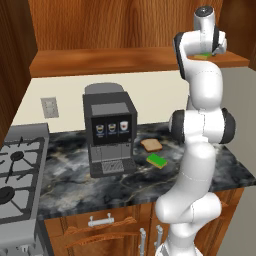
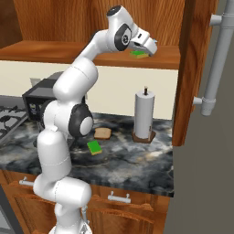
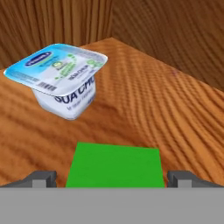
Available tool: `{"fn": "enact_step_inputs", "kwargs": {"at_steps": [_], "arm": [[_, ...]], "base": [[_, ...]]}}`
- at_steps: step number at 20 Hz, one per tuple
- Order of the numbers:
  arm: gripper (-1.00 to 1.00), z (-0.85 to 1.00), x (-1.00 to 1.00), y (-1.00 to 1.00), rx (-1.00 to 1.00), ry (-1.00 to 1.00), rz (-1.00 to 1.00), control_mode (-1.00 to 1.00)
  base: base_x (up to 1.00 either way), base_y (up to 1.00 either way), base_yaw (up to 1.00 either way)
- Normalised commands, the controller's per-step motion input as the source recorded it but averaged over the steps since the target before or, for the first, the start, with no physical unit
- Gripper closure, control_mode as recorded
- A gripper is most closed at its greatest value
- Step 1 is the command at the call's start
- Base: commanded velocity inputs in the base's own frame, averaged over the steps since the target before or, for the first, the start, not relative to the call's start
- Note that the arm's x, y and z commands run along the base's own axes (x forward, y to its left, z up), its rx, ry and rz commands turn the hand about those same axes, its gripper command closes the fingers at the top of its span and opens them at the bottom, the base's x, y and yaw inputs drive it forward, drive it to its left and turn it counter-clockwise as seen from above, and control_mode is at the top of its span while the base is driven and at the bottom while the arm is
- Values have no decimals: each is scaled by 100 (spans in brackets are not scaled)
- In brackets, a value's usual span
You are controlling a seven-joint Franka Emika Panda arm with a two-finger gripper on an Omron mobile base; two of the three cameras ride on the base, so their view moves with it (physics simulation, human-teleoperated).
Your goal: Pick the sponge and sponge from the cabinet and place them on the counter.
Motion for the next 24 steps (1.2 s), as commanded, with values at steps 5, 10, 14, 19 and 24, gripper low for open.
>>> {"fn": "enact_step_inputs", "kwargs": {"at_steps": [5, 10, 14, 19, 24], "arm": [[-100, -18, 0, 0, 0, 0, 0, -100], [100, -4, 0, 0, 0, 0, 0, -100], [100, 0, -1, 0, 0, 0, 0, -100], [100, 1, -28, 0, 0, -5, 2, -100], [100, 2, -48, 4, 0, -3, 6, -100]], "base": [[0, 0, 0], [0, 0, 0], [0, 0, 0], [0, 0, 0], [0, 0, 0]]}}
